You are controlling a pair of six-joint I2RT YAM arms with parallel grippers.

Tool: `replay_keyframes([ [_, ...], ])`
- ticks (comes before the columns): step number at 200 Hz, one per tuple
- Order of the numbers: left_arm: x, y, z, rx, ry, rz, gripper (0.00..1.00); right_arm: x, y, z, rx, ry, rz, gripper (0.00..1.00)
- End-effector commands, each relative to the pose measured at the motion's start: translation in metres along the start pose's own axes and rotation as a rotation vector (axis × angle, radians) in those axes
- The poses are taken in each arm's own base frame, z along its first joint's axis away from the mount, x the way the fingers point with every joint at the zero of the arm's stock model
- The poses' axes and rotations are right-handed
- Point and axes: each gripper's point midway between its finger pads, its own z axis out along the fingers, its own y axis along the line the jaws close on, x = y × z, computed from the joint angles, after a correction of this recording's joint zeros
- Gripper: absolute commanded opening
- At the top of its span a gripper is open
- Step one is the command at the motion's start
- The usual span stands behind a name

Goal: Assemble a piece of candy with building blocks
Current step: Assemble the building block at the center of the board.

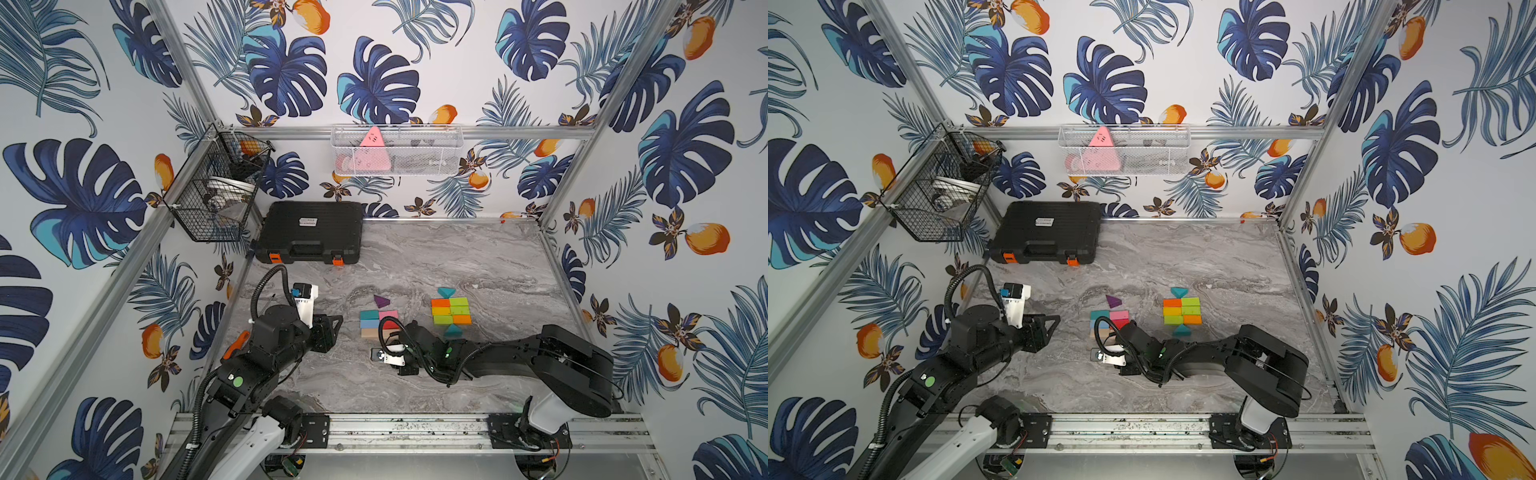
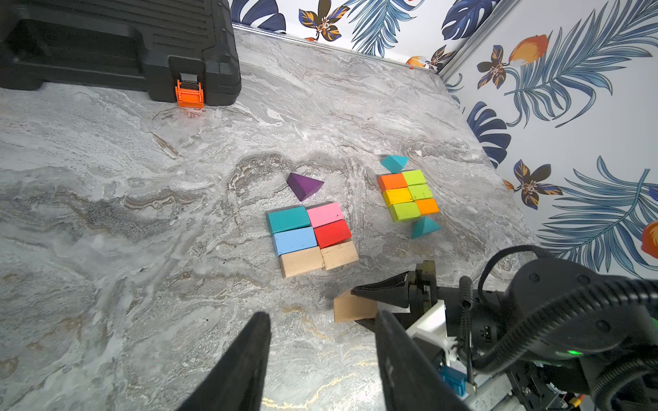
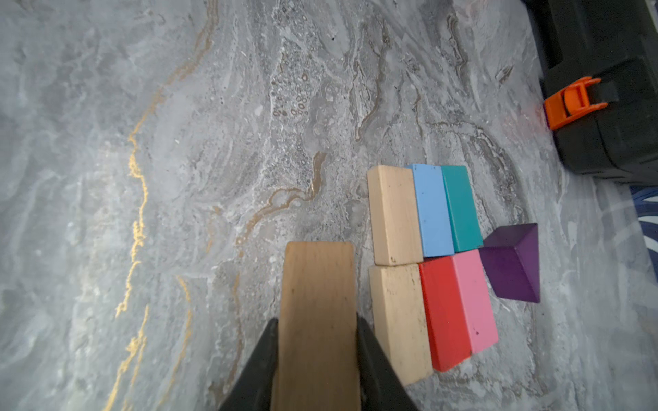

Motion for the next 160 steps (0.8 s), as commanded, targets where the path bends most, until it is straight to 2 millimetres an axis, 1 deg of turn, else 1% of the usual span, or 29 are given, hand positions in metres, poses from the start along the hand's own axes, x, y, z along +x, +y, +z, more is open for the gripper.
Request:
replay_keyframes([
  [1, -0.005, -0.002, 0.000, 0.009, -0.021, 0.013, 0.53, -0.021, -0.014, 0.003, 0.099, -0.073, -0.071, 0.25],
  [33, -0.005, -0.002, 0.001, 0.009, -0.019, 0.013, 0.53, -0.022, -0.017, 0.011, 0.191, -0.063, -0.149, 0.25],
  [53, -0.005, -0.002, 0.000, 0.009, -0.019, 0.013, 0.53, -0.016, -0.012, 0.016, 0.189, -0.032, -0.180, 0.25],
  [72, -0.005, -0.002, 0.000, 0.009, -0.020, 0.013, 0.53, -0.013, -0.012, 0.017, 0.211, -0.024, -0.194, 0.26],
  [103, -0.005, -0.002, 0.001, 0.009, -0.017, 0.012, 0.53, -0.004, -0.003, 0.020, 0.199, 0.013, -0.227, 0.28],
  [135, -0.005, -0.002, 0.002, 0.010, -0.015, 0.013, 0.53, 0.003, 0.003, 0.025, 0.242, 0.060, -0.311, 0.31],
  [160, -0.005, -0.003, 0.002, 0.011, -0.012, 0.012, 0.53, 0.008, 0.007, 0.027, 0.247, 0.099, -0.345, 0.32],
])
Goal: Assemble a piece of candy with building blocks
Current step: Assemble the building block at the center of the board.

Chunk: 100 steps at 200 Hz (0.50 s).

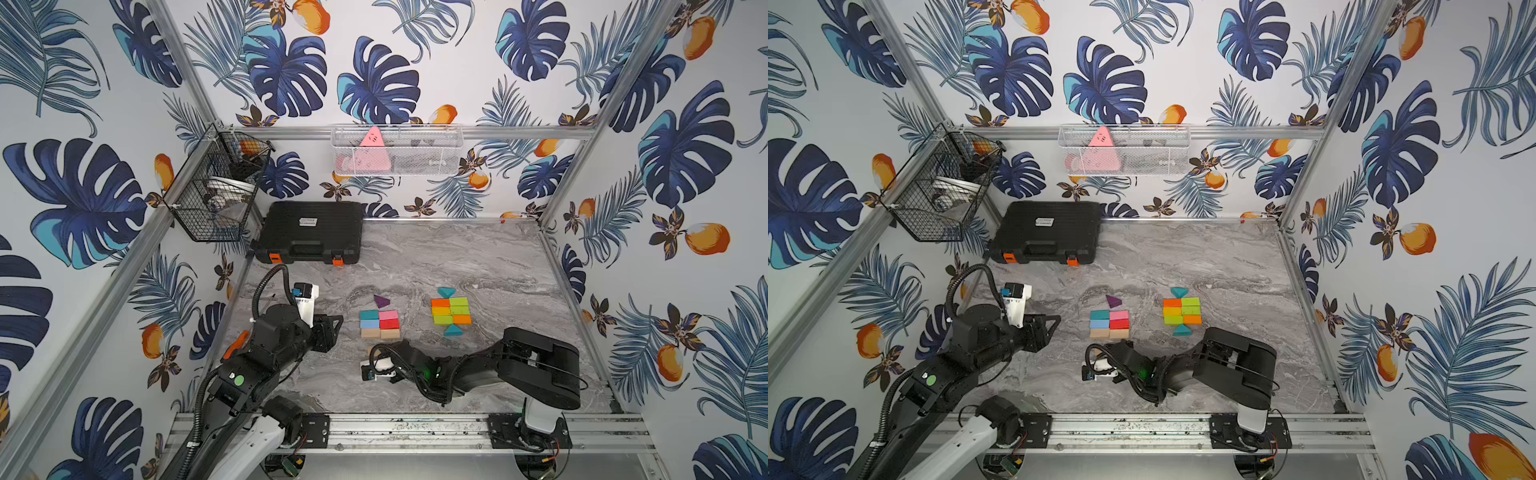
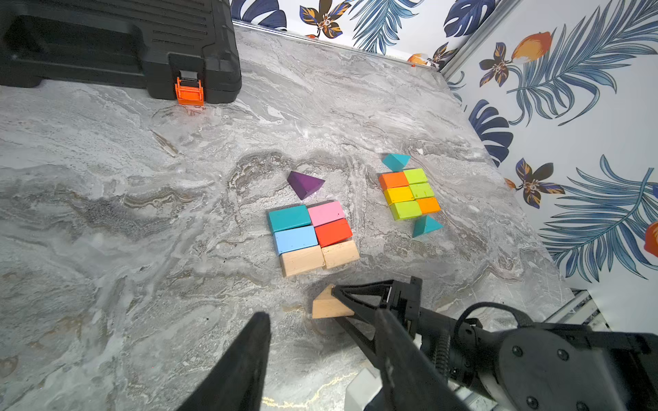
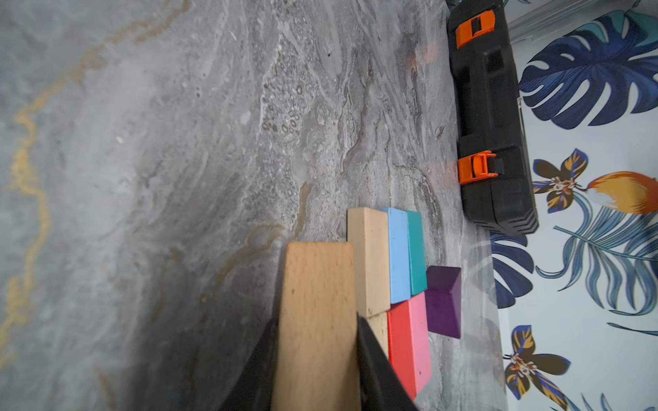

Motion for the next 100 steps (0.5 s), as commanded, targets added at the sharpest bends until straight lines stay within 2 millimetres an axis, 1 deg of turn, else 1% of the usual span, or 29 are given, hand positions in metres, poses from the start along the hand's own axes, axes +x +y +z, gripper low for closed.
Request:
replay_keyframes([
  [1, -0.006, -0.003, 0.000, 0.015, -0.021, 0.013, 0.53, 0.012, 0.009, 0.001, -0.012, 0.062, -0.073, 0.32],
  [43, -0.006, -0.004, -0.001, 0.017, -0.024, 0.013, 0.53, 0.017, 0.019, -0.003, -0.029, 0.099, -0.129, 0.35],
  [71, -0.005, -0.005, 0.000, 0.027, -0.020, 0.018, 0.53, 0.023, 0.029, -0.004, -0.054, 0.136, -0.170, 0.40],
  [100, -0.005, -0.005, 0.000, 0.025, -0.020, 0.015, 0.53, 0.026, 0.040, -0.006, -0.080, 0.157, -0.177, 0.45],
])
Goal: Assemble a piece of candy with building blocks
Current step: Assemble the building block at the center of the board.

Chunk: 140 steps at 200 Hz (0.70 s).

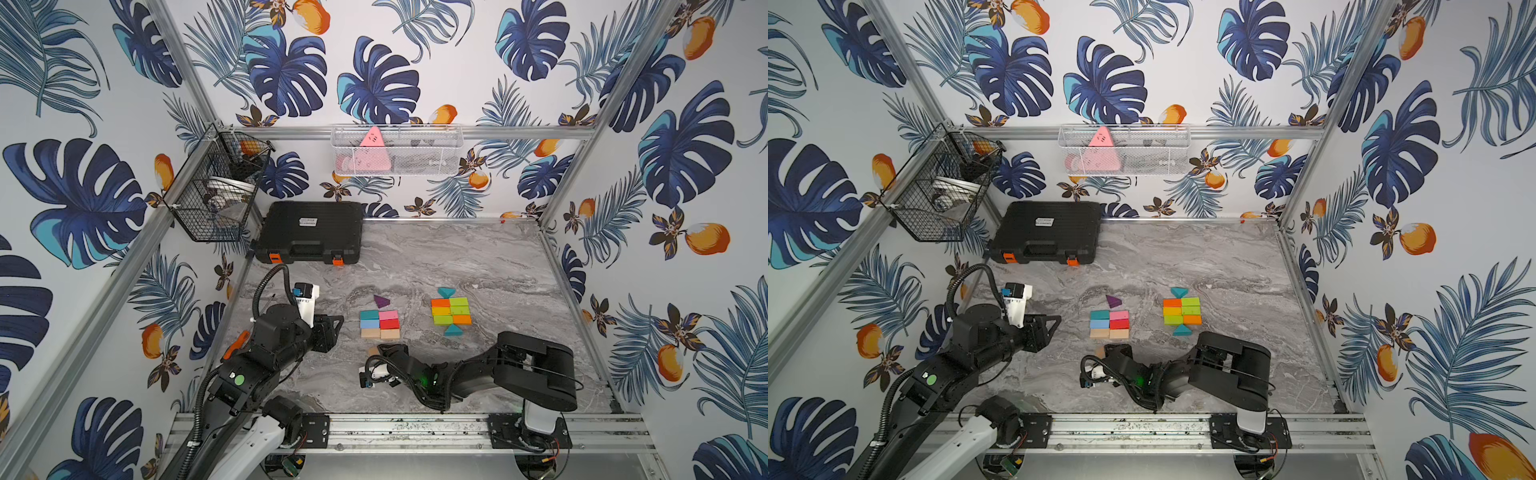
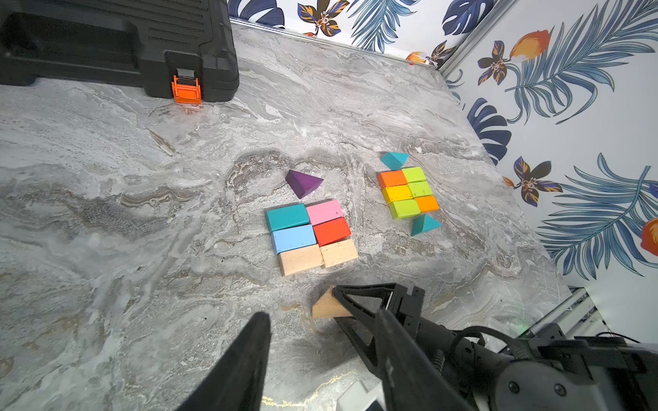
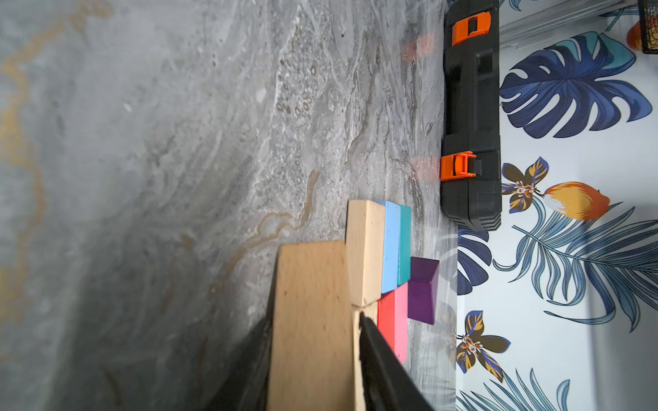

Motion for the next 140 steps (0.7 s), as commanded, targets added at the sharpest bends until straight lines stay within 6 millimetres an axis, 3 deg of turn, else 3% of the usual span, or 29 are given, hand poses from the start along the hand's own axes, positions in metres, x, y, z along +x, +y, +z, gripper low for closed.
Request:
replay_keyframes([
  [1, -0.006, -0.003, 0.000, 0.015, -0.026, 0.015, 0.53, 0.019, 0.037, -0.002, -0.130, 0.072, -0.080, 0.45],
  [79, -0.006, -0.004, 0.000, 0.017, -0.025, 0.017, 0.53, 0.020, 0.058, -0.015, -0.173, 0.100, -0.078, 0.53],
  [113, -0.006, -0.004, 0.000, 0.018, -0.024, 0.017, 0.53, 0.014, 0.053, -0.023, -0.163, 0.075, -0.016, 0.60],
  [140, -0.006, -0.003, 0.000, 0.015, -0.024, 0.014, 0.53, 0.005, 0.034, -0.034, -0.123, 0.024, 0.100, 0.69],
])
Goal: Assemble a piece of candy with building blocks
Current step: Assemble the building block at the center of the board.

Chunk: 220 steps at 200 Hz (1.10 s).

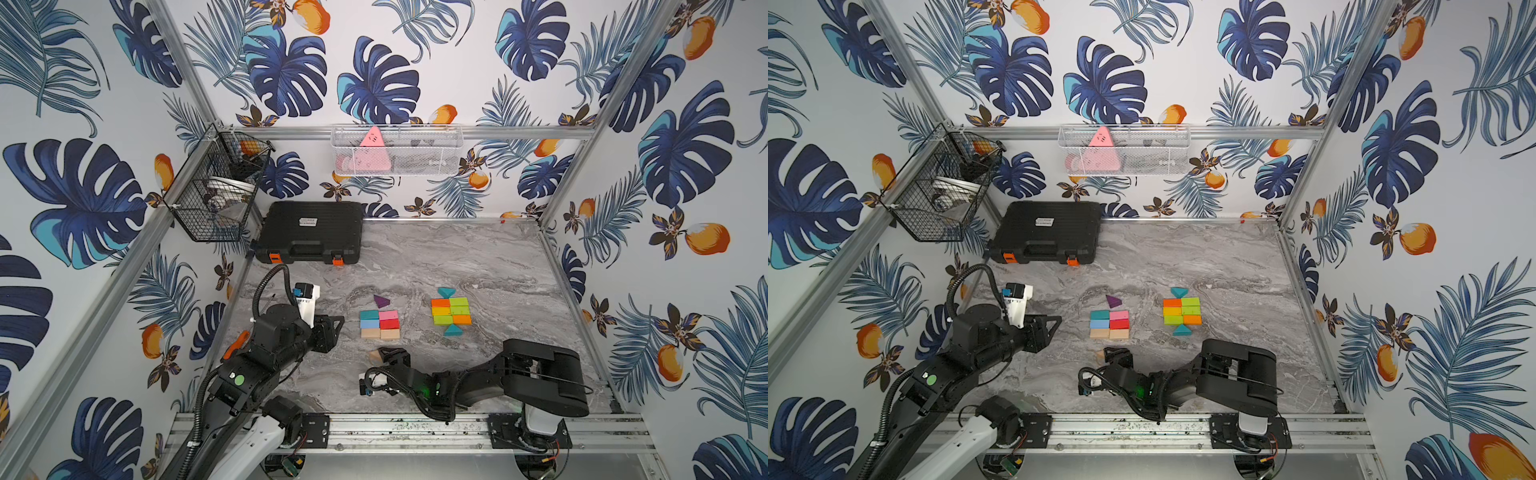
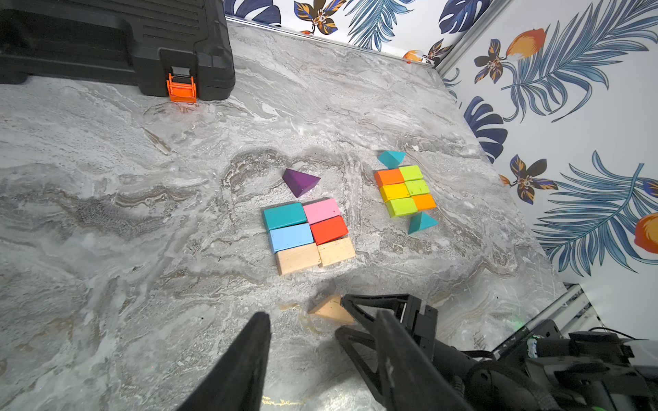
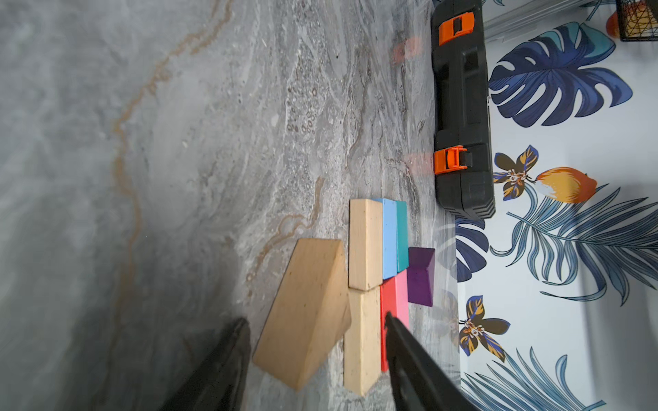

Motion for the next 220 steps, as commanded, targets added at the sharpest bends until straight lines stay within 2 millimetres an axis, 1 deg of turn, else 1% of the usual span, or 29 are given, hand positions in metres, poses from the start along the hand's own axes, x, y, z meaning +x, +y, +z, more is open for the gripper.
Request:
replay_keyframes([
  [1, -0.007, -0.003, 0.000, 0.010, -0.027, 0.014, 0.53, 0.015, 0.024, -0.011, -0.122, 0.031, 0.029, 0.69],
  [23, -0.006, -0.003, 0.000, 0.010, -0.026, 0.016, 0.53, 0.002, -0.006, -0.028, -0.059, -0.036, 0.223, 0.72],
  [37, -0.007, -0.003, 0.000, 0.011, -0.028, 0.016, 0.53, -0.002, -0.023, -0.039, -0.048, -0.078, 0.390, 0.73],
  [47, -0.006, -0.003, 0.000, 0.013, -0.025, 0.015, 0.53, -0.004, -0.029, -0.045, -0.067, -0.104, 0.502, 0.74],
  [63, -0.006, -0.003, 0.001, 0.014, -0.020, 0.014, 0.53, -0.003, -0.032, -0.051, -0.111, -0.107, 0.643, 0.76],
  [78, -0.006, -0.003, 0.002, 0.015, -0.017, 0.016, 0.53, -0.002, -0.030, -0.054, -0.139, -0.089, 0.750, 0.77],
  [90, -0.004, -0.003, 0.004, 0.014, -0.009, 0.015, 0.53, -0.002, -0.025, -0.052, -0.181, -0.070, 0.836, 0.76],
  [102, -0.005, -0.003, 0.004, 0.014, -0.007, 0.015, 0.53, -0.003, -0.016, -0.050, -0.230, -0.043, 0.881, 0.75],
  [128, -0.004, -0.003, 0.005, 0.012, -0.002, 0.014, 0.53, -0.006, -0.007, -0.043, -0.259, -0.023, 0.968, 0.72],
  [163, -0.003, -0.003, 0.006, 0.012, -0.002, 0.014, 0.53, 0.010, 0.003, -0.021, -0.240, 0.064, 1.020, 0.68],
  [186, -0.004, -0.003, 0.006, 0.013, 0.000, 0.013, 0.53, 0.020, 0.002, -0.009, -0.238, 0.087, 1.082, 0.64],
  [199, -0.003, -0.002, 0.006, 0.010, -0.001, 0.014, 0.53, 0.027, 0.000, -0.005, -0.245, 0.092, 1.130, 0.59],
  [220, -0.004, -0.003, 0.005, 0.012, -0.005, 0.013, 0.53, 0.026, -0.001, -0.002, -0.274, 0.061, 1.168, 0.55],
])
